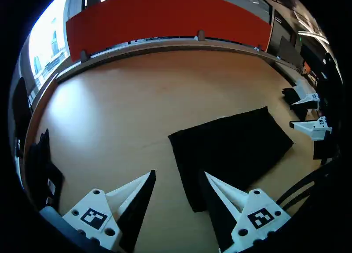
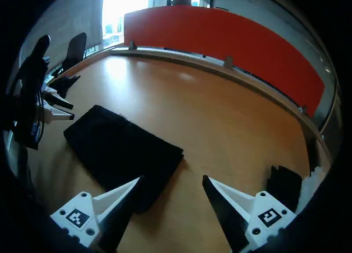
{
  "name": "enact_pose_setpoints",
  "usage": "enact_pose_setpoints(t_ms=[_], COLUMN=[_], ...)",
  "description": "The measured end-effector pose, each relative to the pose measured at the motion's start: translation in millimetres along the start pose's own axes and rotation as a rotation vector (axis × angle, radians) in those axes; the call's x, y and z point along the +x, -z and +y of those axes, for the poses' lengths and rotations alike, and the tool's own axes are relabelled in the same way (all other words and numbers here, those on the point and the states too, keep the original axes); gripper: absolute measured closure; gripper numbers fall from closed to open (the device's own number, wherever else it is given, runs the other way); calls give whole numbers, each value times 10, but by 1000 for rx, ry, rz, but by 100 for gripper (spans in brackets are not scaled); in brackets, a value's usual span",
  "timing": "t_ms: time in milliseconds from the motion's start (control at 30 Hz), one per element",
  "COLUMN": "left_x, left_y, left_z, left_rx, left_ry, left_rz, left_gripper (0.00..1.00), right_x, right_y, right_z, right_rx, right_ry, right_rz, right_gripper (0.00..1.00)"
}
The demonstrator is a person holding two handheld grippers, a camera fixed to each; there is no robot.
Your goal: Fold towel
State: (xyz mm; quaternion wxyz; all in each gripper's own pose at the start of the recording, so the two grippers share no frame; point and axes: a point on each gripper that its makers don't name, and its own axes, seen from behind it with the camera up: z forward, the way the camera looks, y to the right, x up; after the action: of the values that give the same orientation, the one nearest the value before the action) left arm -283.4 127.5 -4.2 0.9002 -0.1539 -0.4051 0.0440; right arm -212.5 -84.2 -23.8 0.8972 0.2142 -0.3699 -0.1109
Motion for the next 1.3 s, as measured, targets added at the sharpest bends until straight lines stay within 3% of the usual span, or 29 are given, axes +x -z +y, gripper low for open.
enact_pose_setpoints(t_ms=[467,900,1300], left_x=[-292,-540,-644], left_y=[245,521,684], left_z=[50,-57,-145], left_rx=[15,64,98], left_ry=[60,127,151], left_rz=[-8,-11,-7], left_gripper=[29,29,29], right_x=[-126,-220,-268], right_y=[225,320,318], right_z=[-142,-210,-266], right_rx=[2,10,49], right_ry=[-19,-10,35], right_rz=[5,1,-5], right_gripper=[0,0,0])
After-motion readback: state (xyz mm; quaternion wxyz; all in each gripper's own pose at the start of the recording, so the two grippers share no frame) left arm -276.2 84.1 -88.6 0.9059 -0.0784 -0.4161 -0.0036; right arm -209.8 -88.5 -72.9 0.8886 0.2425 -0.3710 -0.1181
